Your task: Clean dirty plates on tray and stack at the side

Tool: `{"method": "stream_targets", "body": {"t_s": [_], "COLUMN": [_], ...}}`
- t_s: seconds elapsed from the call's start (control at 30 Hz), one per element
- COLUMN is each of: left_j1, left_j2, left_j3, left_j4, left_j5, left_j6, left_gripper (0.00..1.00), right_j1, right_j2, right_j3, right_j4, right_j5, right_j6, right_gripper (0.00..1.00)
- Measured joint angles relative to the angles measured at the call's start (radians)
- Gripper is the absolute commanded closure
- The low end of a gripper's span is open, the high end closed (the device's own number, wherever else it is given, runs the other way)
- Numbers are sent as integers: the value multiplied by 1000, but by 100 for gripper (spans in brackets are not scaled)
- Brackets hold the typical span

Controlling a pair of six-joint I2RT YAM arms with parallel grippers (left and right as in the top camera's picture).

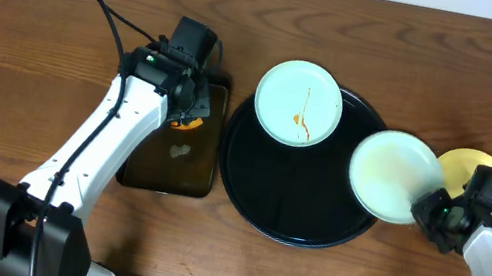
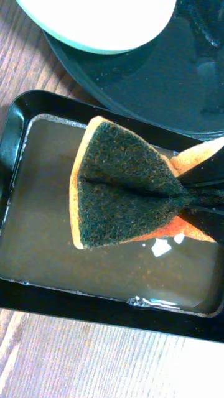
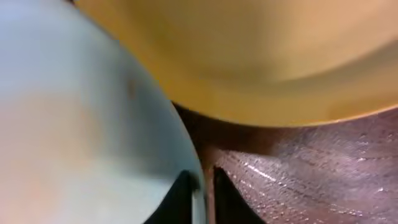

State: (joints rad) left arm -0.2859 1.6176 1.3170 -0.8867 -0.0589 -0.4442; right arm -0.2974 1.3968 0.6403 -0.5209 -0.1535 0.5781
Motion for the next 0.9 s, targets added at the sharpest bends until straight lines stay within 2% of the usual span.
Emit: {"method": "stream_targets", "body": {"t_s": [0.2, 0.37, 0.57, 0.77, 0.9], "left_j1": [0, 0, 0, 0, 0], "left_j2": [0, 0, 0, 0, 0], "left_j3": [0, 0, 0, 0, 0], "left_j4": [0, 0, 0, 0, 0], "left_j5": [0, 0, 0, 0, 0], "left_j6": [0, 0, 0, 0, 0], "left_gripper": [92, 93, 93, 93, 93], "right_j1": [0, 0, 26, 135, 278], "right_j2": [4, -8, -163, -265, -269], "right_j3": [0, 0, 16, 75, 107], "right_j4": [24, 47, 40, 45, 45], "right_j5": [-15, -47, -50, 67, 245], "right_j6": [2, -77, -187, -275, -362], "right_gripper": [99, 99, 99, 99, 99]}}
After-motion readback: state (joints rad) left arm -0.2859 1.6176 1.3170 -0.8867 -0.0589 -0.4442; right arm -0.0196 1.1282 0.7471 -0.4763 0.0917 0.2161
